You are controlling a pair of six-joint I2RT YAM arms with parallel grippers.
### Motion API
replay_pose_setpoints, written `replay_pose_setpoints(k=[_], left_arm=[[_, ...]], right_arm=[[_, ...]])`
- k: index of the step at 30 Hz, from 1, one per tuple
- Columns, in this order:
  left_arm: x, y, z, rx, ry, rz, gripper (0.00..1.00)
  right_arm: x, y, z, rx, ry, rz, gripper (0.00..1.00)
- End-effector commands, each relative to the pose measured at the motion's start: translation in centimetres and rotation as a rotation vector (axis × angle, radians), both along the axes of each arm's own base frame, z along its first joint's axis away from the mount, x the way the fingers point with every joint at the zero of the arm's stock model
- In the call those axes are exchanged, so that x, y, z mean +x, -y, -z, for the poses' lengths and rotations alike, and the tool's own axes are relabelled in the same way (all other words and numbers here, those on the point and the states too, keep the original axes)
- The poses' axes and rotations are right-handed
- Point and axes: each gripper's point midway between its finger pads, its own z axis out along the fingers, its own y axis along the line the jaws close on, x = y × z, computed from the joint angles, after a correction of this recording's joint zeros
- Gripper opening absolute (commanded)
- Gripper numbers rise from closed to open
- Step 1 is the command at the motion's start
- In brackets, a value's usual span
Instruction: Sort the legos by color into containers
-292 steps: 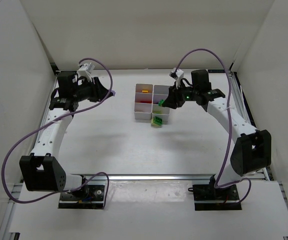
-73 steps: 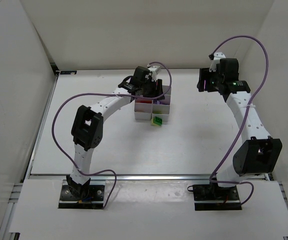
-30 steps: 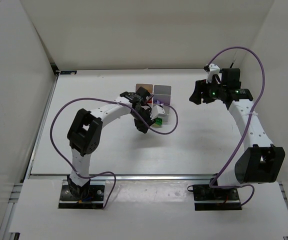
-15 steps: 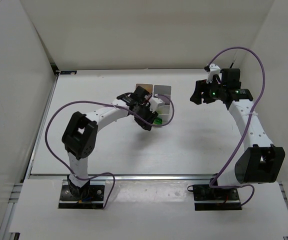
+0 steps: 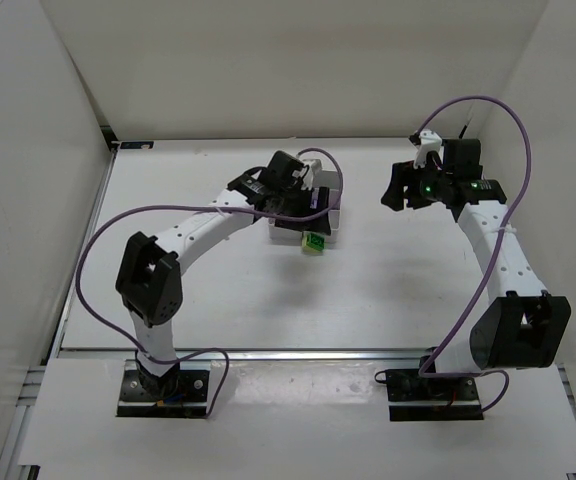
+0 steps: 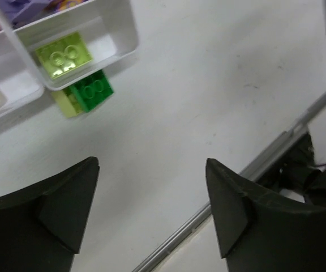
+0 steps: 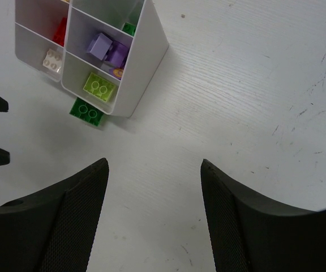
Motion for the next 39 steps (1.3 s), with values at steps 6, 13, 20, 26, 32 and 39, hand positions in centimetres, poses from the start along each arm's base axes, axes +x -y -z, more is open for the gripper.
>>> replay_pose_setpoints(k=[6,13,20,26,32,39], left_arm=[[0.8,-0.1,4.1,0.098,-0.093,-0.24,0.99],[3.0,-0.4,6.6,0.198,0.002,-0.341,0.86],[4.6,-1.8,9.1,0.298,0.046,-0.419,0.76],[5.6,-1.8,9.7,0.321,0.07,-0.444,0.64],[6.0,-1.6,9.7,0.322,0.082,-0.444,0.58],[6.1,-1.6,9.7,0.322,0.086,-0.445,0.32]], right_arm=[[-1.1,0.3,-1.1,0.008,0.02,0.018,0.7],[-1.6,0.5,-0.8,0.007,0.019,0.027,0.7],[-1.7,1.3,-0.7,0.015,0.014,0.041,0.7],[-1.9,1.8,-0.4,0.021,0.004,0.053,0.7],[-2.4,1.6,-0.2,0.031,-0.002,0.044,0.7],[-2.7,1.4,-0.1,0.043,-0.007,0.044,0.7]])
